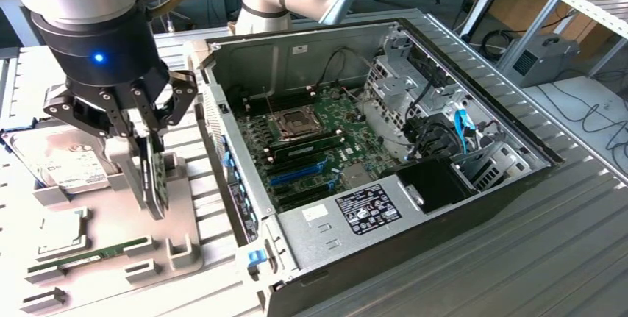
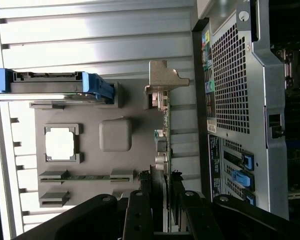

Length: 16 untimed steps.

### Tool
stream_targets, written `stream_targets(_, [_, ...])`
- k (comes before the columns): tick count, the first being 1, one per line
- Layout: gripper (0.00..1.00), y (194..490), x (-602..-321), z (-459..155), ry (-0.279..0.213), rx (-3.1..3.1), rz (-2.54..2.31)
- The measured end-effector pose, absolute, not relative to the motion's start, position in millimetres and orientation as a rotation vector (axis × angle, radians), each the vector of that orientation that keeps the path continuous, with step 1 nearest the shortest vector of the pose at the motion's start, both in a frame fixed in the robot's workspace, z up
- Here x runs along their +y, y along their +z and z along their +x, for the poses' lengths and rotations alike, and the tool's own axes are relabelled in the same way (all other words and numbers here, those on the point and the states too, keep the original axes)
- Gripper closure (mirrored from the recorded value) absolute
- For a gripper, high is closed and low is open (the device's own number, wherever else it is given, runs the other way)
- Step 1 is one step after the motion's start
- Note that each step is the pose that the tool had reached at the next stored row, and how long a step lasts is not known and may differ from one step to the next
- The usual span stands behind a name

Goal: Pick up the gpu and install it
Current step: 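Pick up the gpu and move the gpu toward the slot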

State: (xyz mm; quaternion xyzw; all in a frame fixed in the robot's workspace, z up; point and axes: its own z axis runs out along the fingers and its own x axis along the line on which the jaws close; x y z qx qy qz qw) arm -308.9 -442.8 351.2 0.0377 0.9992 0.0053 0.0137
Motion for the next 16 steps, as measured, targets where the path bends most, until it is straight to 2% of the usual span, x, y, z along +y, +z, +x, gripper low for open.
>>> stream_targets(16, [0.73,358.5,-442.8,-308.9,0.016,3.112,0.117])
